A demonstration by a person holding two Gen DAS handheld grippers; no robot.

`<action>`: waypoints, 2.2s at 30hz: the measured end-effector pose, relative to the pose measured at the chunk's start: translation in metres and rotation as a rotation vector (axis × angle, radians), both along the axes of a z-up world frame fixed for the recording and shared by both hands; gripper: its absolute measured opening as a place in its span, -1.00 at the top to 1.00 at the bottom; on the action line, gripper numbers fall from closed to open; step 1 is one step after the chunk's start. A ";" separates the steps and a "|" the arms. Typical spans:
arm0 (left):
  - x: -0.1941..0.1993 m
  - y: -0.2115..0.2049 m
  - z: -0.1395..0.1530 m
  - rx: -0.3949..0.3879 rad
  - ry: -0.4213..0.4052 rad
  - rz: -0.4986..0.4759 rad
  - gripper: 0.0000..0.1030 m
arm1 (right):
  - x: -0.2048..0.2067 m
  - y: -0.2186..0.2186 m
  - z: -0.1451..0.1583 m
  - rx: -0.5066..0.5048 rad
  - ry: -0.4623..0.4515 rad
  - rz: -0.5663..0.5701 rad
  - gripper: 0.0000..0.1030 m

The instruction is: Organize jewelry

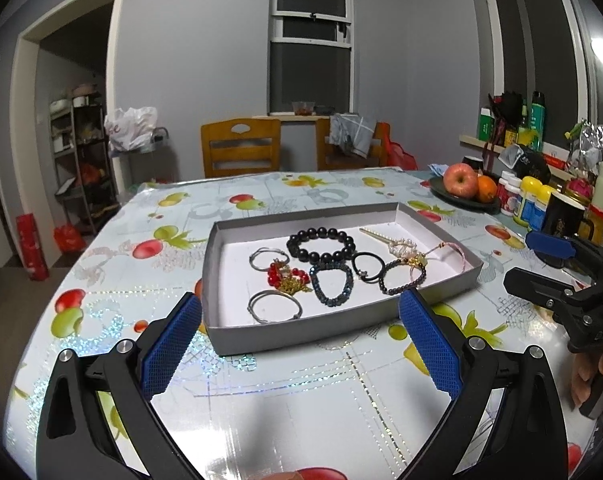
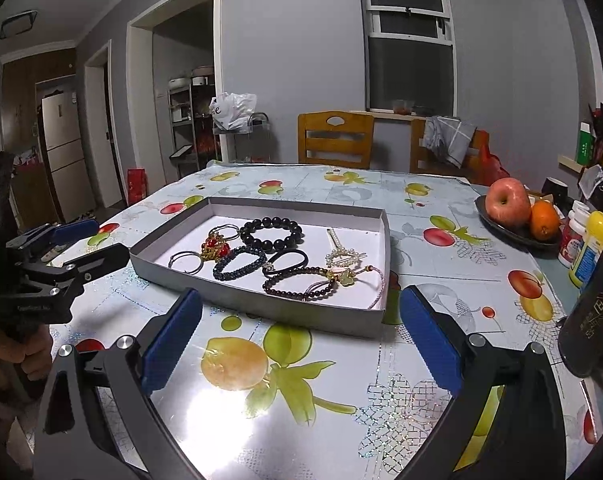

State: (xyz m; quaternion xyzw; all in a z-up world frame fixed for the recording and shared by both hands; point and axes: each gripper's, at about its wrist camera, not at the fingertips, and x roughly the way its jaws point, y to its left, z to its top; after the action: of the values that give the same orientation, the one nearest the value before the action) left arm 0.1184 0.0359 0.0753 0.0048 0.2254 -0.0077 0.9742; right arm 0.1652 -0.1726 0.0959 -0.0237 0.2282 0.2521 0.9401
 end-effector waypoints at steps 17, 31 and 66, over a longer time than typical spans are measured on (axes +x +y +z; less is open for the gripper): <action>0.000 0.000 0.000 0.000 -0.001 0.001 -0.90 | -0.005 0.000 0.001 0.001 -0.030 -0.006 -0.89; 0.000 0.000 -0.001 -0.001 -0.002 0.000 -0.90 | -0.006 0.002 0.002 -0.003 -0.034 -0.004 -0.89; -0.001 0.001 -0.001 -0.002 -0.003 0.002 -0.91 | -0.006 0.002 0.002 -0.005 -0.035 -0.004 -0.89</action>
State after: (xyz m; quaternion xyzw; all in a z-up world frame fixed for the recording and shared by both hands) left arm 0.1176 0.0366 0.0740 0.0034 0.2239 -0.0069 0.9746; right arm 0.1589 -0.1701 0.0978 -0.0299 0.2124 0.2494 0.9443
